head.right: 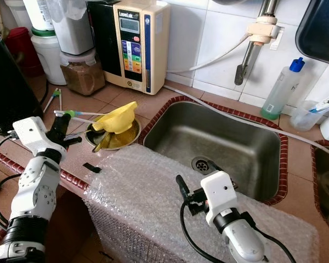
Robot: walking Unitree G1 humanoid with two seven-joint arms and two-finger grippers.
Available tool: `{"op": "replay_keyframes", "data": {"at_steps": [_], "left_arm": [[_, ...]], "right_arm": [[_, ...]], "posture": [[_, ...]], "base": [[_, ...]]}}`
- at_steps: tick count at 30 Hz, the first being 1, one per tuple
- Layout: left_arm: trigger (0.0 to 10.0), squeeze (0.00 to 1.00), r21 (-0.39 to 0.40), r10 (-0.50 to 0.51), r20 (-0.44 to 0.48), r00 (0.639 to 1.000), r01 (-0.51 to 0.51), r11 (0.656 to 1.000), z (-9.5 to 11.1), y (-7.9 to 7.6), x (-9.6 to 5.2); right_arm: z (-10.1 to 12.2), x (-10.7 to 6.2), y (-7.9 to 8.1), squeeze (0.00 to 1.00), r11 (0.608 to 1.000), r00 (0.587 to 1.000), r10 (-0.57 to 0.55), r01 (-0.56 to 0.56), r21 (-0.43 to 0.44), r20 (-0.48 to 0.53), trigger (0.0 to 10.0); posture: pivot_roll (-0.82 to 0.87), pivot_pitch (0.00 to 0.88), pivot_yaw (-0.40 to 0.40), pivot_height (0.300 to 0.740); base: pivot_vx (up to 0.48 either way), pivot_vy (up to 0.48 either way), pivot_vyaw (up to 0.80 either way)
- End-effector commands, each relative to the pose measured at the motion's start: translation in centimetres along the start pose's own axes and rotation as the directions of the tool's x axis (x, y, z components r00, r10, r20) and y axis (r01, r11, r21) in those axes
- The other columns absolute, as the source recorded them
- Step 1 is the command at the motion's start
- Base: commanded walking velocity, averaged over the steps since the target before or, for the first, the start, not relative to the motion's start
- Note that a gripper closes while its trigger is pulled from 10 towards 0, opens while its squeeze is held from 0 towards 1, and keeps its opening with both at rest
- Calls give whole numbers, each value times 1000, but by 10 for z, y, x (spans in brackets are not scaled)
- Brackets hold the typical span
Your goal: Kitchen organization
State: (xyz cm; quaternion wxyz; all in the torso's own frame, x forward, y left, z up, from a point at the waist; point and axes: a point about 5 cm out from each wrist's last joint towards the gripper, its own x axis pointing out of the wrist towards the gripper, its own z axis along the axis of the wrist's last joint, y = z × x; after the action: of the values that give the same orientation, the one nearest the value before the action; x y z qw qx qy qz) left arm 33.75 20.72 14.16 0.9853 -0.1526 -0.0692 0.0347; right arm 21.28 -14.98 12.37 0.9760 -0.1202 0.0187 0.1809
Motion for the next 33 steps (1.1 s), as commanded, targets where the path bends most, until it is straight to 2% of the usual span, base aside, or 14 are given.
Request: {"op": "replay_keyframes", "data": {"at_steps": [1,3,5,8,12,15,17,26,30,31,32,33], "left_arm": [[0,0,-7,3,30,1000,-3,1000,7,-4,3],[0,0,-33,-17,56,998,19,999,15,-10,5],[0,0,-70,-80,61,995,84,994,19,-20,7],[0,0,-70,-141,80,987,146,987,25,-30,6],[0,0,-56,-156,139,978,165,985,44,-36,7],[0,0,-86,-186,159,970,201,976,54,-44,9],[0,0,-134,-245,143,959,264,955,53,-54,9],[0,0,-154,-281,96,955,293,944,43,-60,5],[0,0,-125,-295,75,953,302,945,39,-62,5],[10000,431,-116,-281,66,957,287,951,38,-60,5],[10000,1000,-110,-241,54,969,246,963,36,-55,8],[10000,1000,-111,-220,51,974,225,968,35,-52,9]], "right_arm": [[-1,0,-2,0,1000,1000,-14,14,-6,-2,10000],[0,-1,-4,0,1000,1000,-16,16,5,8,10000],[1,-1,-4,0,1000,1000,-15,15,11,12,10000],[0,-1,-4,0,1000,1000,-14,14,10,13,10000],[0,-1,-5,0,1000,1000,-18,17,8,15,10000],[-1,-1,-6,0,1000,1000,-18,18,2,14,10000],[-2,0,-5,0,1000,1000,-11,11,-7,16,10000],[-2,1,-3,0,1000,1000,-6,7,-18,21,10000],[-3,0,-2,0,1000,1000,-6,7,-21,18,10000],[-4,0,-2,0,1000,1000,-6,7,-22,17,10000],[-4,0,-1,0,1000,1000,-6,7,-25,16,10000],[-4,0,-1,0,1000,1000,-7,7,-26,16,10000]], "posture": [[65,0,-20,740],[65,0,-20,740],[69,0,-22,740],[69,0,-21,740],[70,0,-22,740],[77,0,-23,740],[77,0,-23,740],[70,0,-15,740],[68,0,-12,740],[67,0,-10,740],[66,0,-9,740],[65,0,-8,740]], "base": [[0,0,0],[0,0,0],[0,0,0],[0,0,0],[0,0,0],[0,0,0],[0,0,0],[0,0,0],[0,0,0],[0,0,0],[0,0,0],[0,0,0]]}}
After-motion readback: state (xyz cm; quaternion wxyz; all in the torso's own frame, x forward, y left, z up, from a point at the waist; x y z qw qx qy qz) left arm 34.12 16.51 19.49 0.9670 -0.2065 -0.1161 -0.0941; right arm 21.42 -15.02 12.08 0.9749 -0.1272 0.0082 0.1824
